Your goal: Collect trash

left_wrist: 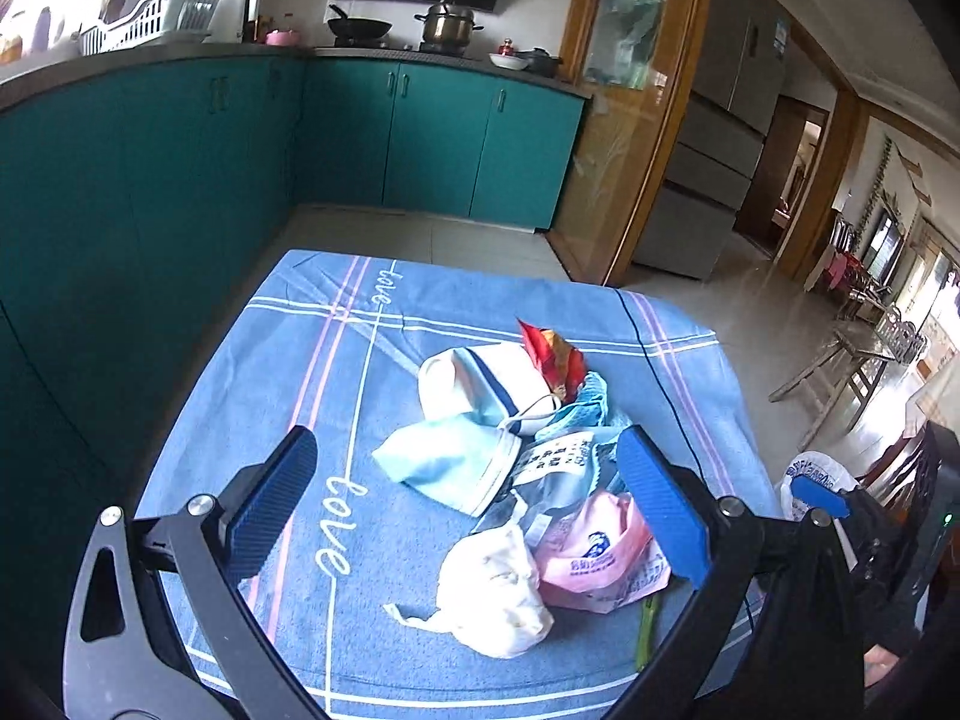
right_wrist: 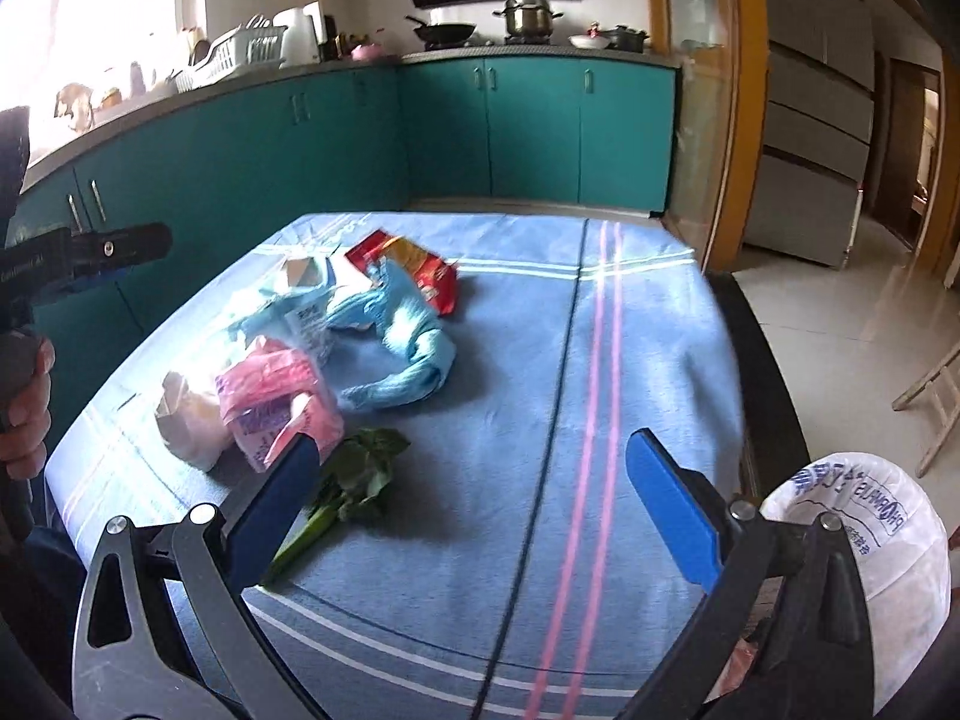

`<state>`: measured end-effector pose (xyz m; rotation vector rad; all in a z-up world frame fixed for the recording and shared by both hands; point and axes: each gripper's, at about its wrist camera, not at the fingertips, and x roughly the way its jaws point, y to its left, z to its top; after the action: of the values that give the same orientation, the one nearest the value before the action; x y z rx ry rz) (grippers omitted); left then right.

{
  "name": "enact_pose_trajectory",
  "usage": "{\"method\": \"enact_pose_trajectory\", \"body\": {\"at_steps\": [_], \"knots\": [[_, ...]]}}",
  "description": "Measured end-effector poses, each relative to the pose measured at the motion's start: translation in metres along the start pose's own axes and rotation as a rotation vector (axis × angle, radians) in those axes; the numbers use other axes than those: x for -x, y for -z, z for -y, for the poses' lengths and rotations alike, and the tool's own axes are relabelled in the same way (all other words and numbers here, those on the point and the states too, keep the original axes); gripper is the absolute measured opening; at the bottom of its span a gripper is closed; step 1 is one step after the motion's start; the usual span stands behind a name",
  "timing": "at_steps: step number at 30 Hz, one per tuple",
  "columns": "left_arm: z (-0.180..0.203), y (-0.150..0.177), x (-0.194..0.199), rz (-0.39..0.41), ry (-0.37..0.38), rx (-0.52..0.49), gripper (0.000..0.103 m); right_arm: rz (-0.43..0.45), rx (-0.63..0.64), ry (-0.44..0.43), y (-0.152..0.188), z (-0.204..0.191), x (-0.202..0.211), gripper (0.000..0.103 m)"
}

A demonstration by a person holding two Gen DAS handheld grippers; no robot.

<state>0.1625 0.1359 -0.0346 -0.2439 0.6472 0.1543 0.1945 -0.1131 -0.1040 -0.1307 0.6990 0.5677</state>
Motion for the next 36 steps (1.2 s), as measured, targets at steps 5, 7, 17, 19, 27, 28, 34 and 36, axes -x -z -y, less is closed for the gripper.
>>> {"method": "enact_pose_trajectory", "body": {"at_steps": [5,7,17,19,27,28,34,36], "knots": [[-0.007,0.003,0.002,-0.009,-0.006,0.008,0.100,-0.033,0.045,-0.013,0.001,-0.020,-0.011,0.100],[-0.010,0.004,0.002,-0.015,-0.007,0.011,0.100,-0.039,0.055,-0.018,0.000,-0.025,-0.014,0.100],[-0.021,0.006,0.003,-0.034,0.002,0.059,0.100,-0.097,0.108,-0.049,0.002,-0.051,-0.036,0.081],[-0.021,0.007,0.004,-0.036,0.011,0.066,0.100,-0.111,0.113,-0.058,0.004,-0.054,-0.039,0.064],[-0.015,0.008,-0.001,-0.051,-0.017,0.036,0.100,-0.114,0.157,-0.076,0.008,-0.060,-0.033,0.020],[-0.015,0.008,-0.002,-0.053,-0.021,0.035,0.100,-0.109,0.157,-0.083,0.008,-0.059,-0.030,0.019],[-0.024,0.008,-0.006,-0.071,-0.066,0.056,0.100,-0.080,0.122,-0.106,0.008,-0.045,-0.011,0.017],[-0.028,0.008,-0.010,-0.089,-0.068,0.074,0.100,-0.070,0.098,-0.106,0.008,-0.037,-0.005,0.017]]}}
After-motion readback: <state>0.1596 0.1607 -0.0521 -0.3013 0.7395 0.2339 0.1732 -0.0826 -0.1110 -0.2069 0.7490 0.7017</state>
